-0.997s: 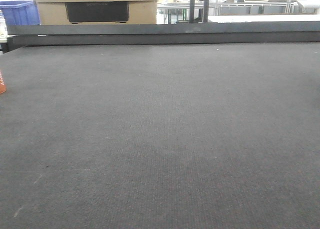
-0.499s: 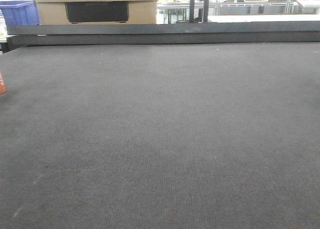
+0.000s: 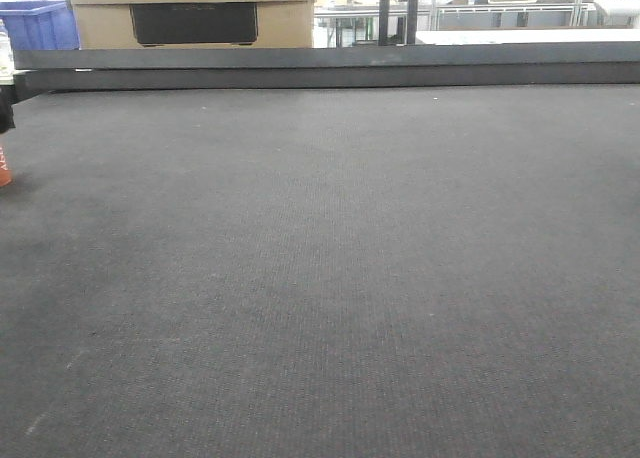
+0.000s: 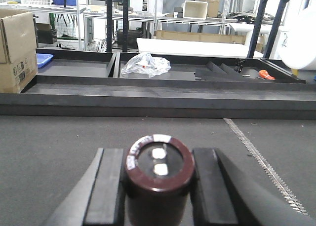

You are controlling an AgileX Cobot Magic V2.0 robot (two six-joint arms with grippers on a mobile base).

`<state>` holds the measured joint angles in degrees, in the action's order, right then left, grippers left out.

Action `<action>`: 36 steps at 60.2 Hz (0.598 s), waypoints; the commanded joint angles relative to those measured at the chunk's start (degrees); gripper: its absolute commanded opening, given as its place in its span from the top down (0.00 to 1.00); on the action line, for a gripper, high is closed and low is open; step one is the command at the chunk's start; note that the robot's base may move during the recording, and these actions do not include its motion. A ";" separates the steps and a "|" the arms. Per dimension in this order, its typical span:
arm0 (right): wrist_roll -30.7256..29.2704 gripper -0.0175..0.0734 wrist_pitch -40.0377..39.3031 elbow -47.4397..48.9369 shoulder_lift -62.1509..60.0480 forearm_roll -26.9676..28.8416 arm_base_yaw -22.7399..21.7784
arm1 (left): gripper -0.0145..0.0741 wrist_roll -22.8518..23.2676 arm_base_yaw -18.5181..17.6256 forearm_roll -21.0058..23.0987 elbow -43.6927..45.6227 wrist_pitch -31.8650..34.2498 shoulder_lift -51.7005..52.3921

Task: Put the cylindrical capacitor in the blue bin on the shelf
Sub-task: 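Lift the orange cylinder and maroon capacitor off the table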

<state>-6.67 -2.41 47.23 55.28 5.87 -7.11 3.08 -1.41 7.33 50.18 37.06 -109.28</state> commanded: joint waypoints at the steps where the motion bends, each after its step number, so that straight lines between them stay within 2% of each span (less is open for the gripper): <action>1: -0.20 0.99 -1.43 0.07 -0.52 -0.24 -0.04 | 0.16 -0.10 0.09 0.11 1.16 1.45 -1.75; 16: -0.20 0.99 -0.55 0.07 -0.52 -0.24 -0.04 | 0.16 -0.10 0.09 0.11 3.84 1.78 -5.75; 21: -0.20 0.99 0.29 0.07 -0.52 -0.24 -0.04 | 0.22 -0.10 0.09 0.11 4.62 1.78 -5.99; 27: -0.20 0.99 1.10 0.07 -0.52 -0.24 -0.04 | 0.42 -0.10 0.09 0.11 5.68 1.52 -5.99; 36: -0.20 0.99 2.10 0.07 -0.52 -0.24 -0.04 | 0.85 -0.10 0.09 -0.13 6.75 0.86 -5.89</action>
<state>-6.67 0.00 47.23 55.28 5.87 -7.11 3.08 -1.41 7.20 56.25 37.49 -115.44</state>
